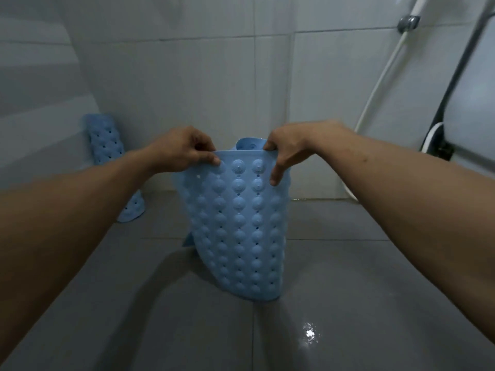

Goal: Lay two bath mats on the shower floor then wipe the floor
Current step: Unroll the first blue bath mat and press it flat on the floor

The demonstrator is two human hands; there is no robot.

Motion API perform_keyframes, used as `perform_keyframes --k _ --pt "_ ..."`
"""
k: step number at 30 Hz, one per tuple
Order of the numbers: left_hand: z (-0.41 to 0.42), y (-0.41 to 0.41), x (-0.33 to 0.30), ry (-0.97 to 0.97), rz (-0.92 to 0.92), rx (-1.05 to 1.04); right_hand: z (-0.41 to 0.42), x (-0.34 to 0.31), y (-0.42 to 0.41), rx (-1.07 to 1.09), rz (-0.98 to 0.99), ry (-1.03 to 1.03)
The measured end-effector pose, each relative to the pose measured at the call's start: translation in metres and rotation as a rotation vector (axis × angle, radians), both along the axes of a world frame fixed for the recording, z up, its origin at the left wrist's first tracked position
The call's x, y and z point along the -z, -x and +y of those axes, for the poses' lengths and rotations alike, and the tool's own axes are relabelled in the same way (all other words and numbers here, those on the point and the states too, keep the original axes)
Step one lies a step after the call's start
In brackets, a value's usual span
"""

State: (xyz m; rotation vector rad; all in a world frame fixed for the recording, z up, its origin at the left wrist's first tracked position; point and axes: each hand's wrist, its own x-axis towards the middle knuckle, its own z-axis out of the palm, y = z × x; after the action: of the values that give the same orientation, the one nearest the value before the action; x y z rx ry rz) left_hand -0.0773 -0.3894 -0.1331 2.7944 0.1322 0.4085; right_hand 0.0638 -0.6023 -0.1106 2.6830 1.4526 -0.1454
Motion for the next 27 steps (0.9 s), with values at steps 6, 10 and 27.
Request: perform_keyframes --k 6,10,27 --pt "0.025 0.035 -0.021 -0.052 -0.030 -0.100 0.005 0.009 0.007 0.056 0.061 -0.033" --pt "0.035 0.062 -0.024 -0.043 -0.010 -0.136 -0.003 0.009 0.011 0.036 0.057 0.015" --pt "0.058 0.092 -0.035 -0.044 -0.063 -0.369 -0.136 0.021 -0.039 0.378 0.159 -0.226"
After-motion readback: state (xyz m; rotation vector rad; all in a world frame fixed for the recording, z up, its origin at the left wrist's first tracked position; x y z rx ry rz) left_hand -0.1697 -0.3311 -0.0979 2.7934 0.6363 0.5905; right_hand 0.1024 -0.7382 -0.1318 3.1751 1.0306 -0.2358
